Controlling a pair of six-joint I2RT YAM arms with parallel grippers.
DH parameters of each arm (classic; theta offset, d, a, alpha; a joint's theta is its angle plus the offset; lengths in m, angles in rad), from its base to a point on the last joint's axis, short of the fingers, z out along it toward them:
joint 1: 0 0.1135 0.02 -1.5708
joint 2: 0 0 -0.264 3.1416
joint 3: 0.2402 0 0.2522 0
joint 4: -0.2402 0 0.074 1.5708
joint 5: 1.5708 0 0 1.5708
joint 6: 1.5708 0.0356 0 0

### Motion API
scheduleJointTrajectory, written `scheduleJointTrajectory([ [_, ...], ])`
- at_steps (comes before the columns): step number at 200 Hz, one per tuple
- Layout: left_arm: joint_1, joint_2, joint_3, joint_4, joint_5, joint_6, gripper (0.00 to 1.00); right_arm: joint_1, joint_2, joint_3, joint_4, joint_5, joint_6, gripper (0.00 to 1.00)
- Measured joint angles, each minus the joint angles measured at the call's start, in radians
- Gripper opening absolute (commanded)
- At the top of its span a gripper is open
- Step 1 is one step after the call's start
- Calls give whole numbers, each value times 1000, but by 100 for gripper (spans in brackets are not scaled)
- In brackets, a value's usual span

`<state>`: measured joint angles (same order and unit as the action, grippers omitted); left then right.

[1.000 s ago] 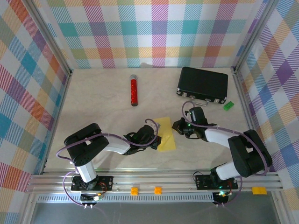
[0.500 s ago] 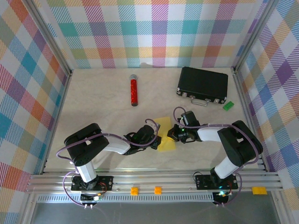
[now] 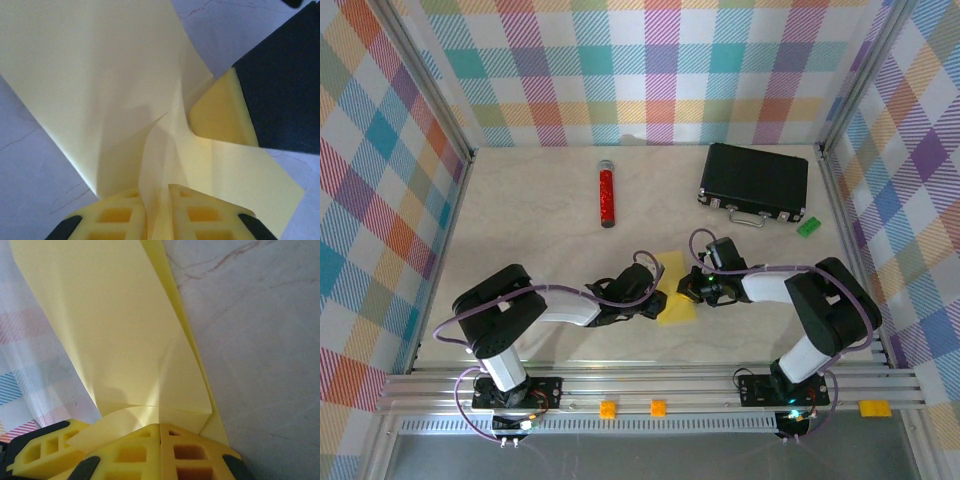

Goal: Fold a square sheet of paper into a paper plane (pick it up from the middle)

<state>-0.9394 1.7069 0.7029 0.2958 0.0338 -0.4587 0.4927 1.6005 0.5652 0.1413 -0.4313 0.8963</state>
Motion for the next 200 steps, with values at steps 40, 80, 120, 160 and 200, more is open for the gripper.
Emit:
scheduleJointTrajectory([
  [40, 1, -72, 35, -162, -16, -26, 40, 5, 8, 3, 8, -3, 0, 0],
  [80, 5, -146, 54, -225, 2, -65, 16, 6, 12, 3, 16, -5, 0, 0],
  [120, 6, -124, 112, -233, 132, -109, 8, 6, 11, 3, 16, -4, -1, 0],
  [160, 8, 13, 184, -191, 261, -159, 6, 6, 10, 3, 15, -4, -10, 0],
  [200, 27, 50, 183, -184, 308, -190, 6, 6, 8, 3, 15, 2, -16, 0],
])
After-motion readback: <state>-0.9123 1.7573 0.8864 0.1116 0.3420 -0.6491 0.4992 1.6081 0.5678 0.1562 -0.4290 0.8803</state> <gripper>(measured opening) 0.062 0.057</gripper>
